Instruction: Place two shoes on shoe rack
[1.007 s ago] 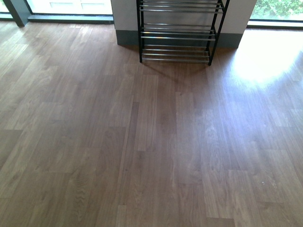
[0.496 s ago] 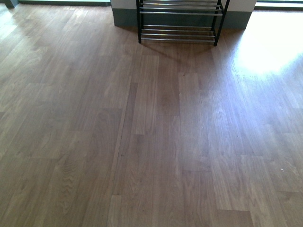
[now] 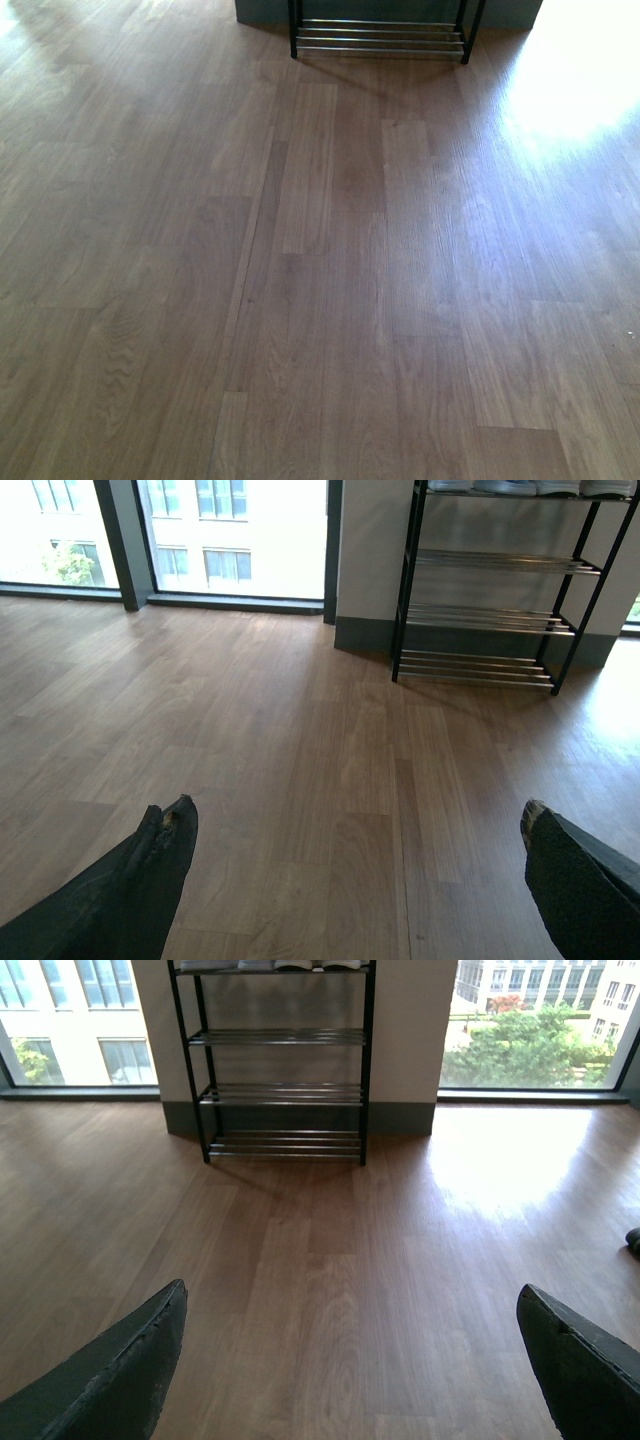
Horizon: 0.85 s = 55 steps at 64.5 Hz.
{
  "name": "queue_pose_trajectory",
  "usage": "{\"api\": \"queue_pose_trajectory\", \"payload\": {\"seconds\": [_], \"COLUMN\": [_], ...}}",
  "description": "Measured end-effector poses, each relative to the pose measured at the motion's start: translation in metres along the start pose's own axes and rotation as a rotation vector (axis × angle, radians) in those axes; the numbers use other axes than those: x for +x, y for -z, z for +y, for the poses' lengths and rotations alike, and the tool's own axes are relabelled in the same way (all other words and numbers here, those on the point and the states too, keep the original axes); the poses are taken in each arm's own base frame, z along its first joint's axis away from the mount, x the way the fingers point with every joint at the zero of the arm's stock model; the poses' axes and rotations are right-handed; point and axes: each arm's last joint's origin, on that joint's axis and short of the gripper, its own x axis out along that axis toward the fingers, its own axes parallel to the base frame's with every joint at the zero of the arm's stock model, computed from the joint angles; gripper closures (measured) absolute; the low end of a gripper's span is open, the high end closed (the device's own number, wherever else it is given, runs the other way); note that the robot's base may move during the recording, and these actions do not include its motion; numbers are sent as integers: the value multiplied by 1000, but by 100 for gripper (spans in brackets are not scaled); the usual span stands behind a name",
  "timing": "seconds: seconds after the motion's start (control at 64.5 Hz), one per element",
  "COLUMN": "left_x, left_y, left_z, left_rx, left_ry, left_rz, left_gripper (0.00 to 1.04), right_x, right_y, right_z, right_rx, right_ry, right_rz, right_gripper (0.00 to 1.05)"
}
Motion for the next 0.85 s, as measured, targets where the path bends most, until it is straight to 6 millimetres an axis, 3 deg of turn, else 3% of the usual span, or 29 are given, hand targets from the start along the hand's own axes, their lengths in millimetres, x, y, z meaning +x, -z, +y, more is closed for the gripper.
{"api": "queue_pose_trajectory", "payload": {"seconds": [0.852], "left_x": [0], "left_y": [0], "left_z": [0], "left_rx": [0], "left_ry": [0], "left_rz": [0], "left_gripper": [9], "right_x": [0], "right_y": [0], "right_z": [0], "right_rx": [0], "right_ry": [0], "right_rz": [0], "right_gripper": [9]}}
